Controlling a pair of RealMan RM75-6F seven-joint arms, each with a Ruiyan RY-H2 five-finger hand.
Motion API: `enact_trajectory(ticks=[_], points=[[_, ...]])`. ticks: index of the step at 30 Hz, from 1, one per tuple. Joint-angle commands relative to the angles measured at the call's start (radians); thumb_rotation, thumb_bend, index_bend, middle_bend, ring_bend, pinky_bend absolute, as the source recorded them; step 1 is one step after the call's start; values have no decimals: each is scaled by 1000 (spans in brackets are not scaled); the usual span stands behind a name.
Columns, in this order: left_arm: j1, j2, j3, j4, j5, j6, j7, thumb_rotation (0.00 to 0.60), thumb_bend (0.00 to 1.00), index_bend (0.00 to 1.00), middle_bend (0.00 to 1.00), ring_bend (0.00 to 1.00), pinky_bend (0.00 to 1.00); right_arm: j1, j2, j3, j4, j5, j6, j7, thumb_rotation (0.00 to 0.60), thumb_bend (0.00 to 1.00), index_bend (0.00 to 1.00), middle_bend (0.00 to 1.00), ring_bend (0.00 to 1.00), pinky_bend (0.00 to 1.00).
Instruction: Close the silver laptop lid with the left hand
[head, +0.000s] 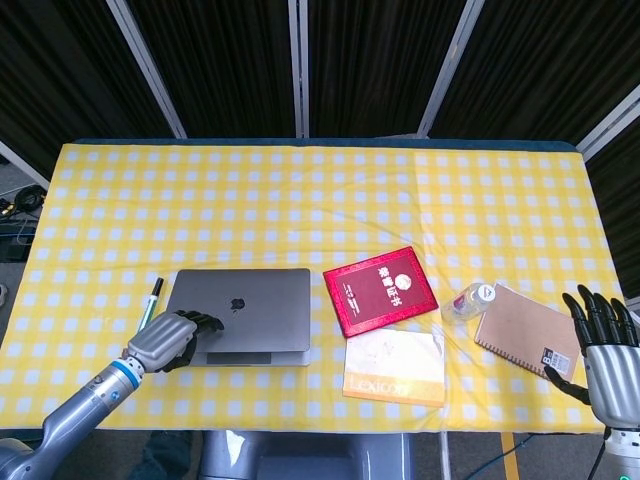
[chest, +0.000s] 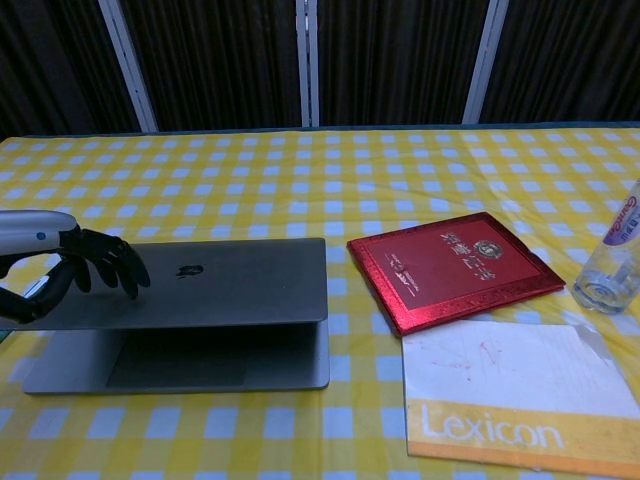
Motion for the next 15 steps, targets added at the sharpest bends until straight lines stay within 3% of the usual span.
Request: enact_trajectory(ticks=[1, 15], points=[[-1, -32, 12, 28, 3, -14, -2, 600, 1000, 236, 245, 225, 278, -1, 1, 0, -1, 0, 1, 1, 600, 0, 76, 0, 0, 0], [0, -126, 18, 91, -10, -3, 1, 600, 1000, 240, 245, 225, 277, -3, 7, 1, -1, 4, 2, 10, 600, 0, 76, 0, 0, 0]])
